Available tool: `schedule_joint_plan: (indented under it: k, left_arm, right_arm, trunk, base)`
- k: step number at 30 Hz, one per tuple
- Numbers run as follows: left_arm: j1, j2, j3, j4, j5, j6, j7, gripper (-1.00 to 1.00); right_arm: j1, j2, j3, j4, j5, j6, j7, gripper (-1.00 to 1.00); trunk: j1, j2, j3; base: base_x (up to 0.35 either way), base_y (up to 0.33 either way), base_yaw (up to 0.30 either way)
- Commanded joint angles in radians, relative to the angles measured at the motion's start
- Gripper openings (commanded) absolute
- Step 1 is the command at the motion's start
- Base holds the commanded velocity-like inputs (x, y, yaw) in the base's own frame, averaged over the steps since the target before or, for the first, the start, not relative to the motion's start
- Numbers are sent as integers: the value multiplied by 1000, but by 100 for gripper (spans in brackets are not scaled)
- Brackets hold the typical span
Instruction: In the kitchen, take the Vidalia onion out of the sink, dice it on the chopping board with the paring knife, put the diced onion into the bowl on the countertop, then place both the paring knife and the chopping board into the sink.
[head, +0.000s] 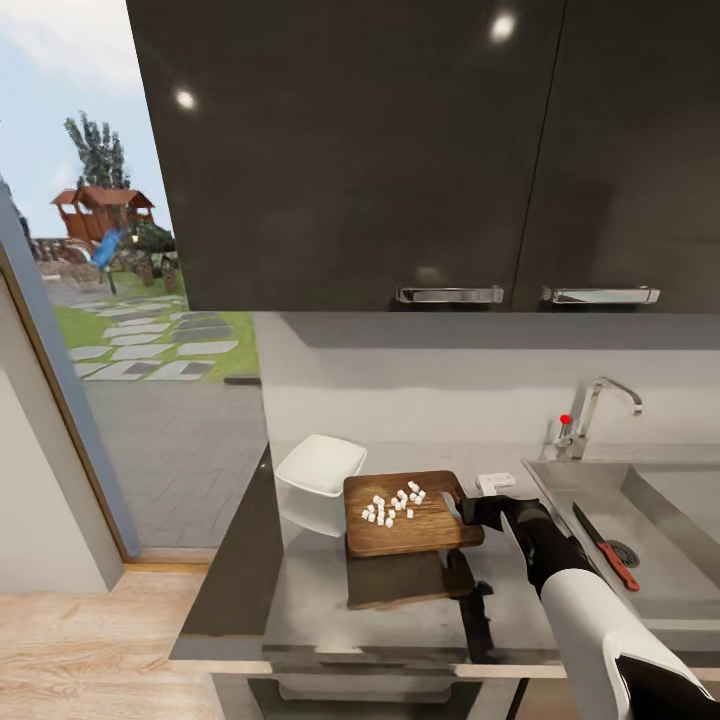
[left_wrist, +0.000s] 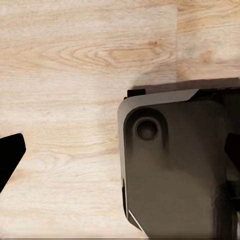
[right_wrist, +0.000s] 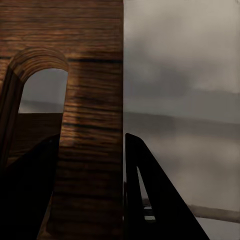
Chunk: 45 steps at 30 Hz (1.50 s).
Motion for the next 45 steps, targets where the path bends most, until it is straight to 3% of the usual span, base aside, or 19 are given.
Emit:
schedule_joint_plan:
  k: [1,11,19,45]
  left_arm:
    - [-1,-1,-9,4,8,-3,0,100]
    - [-1,3,-9,4,8,79,-1,100]
    - [-1,6,-9,4,8,83,-1,100]
    - [0,6,-9,4,8,83,0,100]
  right_arm:
    - [0,1,-6,-2,10,3,10,-100]
    - [0,1,-6,-2,10,3,10,-100]
    - [0,1,-5,-2,10,3,10,-100]
    - [0,1,-4,-2,10,3,10,-100]
  trunk:
    - [0,-1,0]
    - [0,-1,0]
    - [0,-1,0]
    - [0,-1,0]
  base:
    - [136,0,0]
    - [276,74,0]
    - [205,90,0]
    - [4,2,0]
